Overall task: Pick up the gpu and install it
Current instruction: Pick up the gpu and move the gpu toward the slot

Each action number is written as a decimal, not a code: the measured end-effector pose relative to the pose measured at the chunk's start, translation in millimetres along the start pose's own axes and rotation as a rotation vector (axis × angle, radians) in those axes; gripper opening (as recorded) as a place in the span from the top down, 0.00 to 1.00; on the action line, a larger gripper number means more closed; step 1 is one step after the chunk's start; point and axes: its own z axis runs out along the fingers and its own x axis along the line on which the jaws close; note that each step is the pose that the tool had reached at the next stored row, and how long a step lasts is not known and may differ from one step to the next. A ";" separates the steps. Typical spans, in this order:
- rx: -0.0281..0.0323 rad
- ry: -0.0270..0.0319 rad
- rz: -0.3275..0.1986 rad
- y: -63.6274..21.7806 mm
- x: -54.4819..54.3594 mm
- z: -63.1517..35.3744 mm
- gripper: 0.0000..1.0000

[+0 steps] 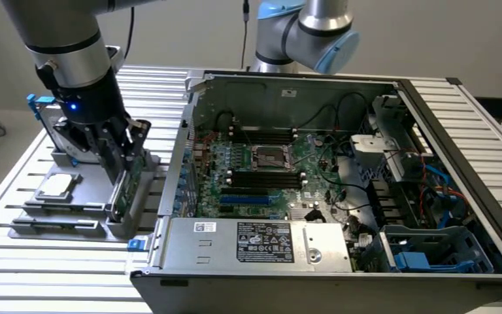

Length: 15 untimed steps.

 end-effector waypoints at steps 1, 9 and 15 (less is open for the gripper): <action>0.0001 0.0001 0.000 -0.1 0.2 1.8 0.62; 0.0000 0.0000 0.000 -1.1 2.6 16.4 0.62; -0.0024 0.0001 0.000 -1.3 2.7 27.0 0.62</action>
